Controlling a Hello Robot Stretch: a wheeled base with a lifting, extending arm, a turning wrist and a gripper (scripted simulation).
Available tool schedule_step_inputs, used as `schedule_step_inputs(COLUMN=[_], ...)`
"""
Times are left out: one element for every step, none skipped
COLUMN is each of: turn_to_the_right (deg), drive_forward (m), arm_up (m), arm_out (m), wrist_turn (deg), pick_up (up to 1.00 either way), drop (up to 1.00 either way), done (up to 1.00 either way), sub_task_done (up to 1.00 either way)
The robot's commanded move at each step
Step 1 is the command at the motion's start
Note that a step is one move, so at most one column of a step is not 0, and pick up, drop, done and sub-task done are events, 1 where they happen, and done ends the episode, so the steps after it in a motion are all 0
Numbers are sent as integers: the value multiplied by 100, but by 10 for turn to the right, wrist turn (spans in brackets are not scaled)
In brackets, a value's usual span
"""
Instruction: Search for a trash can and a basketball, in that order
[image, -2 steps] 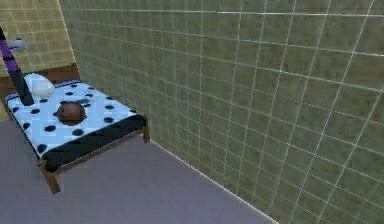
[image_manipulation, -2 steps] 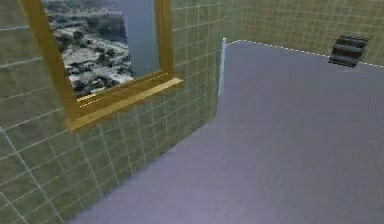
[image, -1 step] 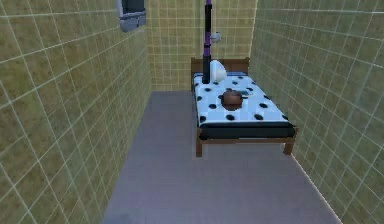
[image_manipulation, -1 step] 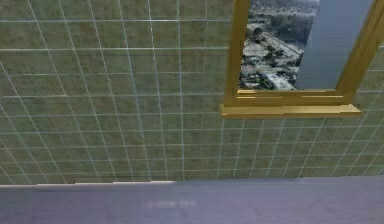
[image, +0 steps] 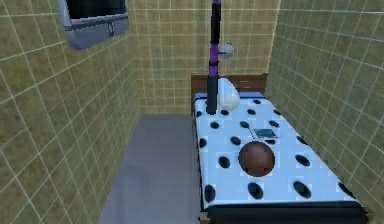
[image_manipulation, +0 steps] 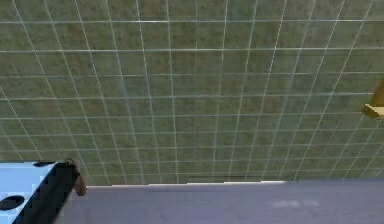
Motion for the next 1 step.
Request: schedule_step_inputs(turn_to_the_right=[210], drive_forward=[0], arm_up=[0], arm_out=[0], wrist_turn=[0], pick_up=[0], drop=[0], done=[0], sub_task_done=[0])
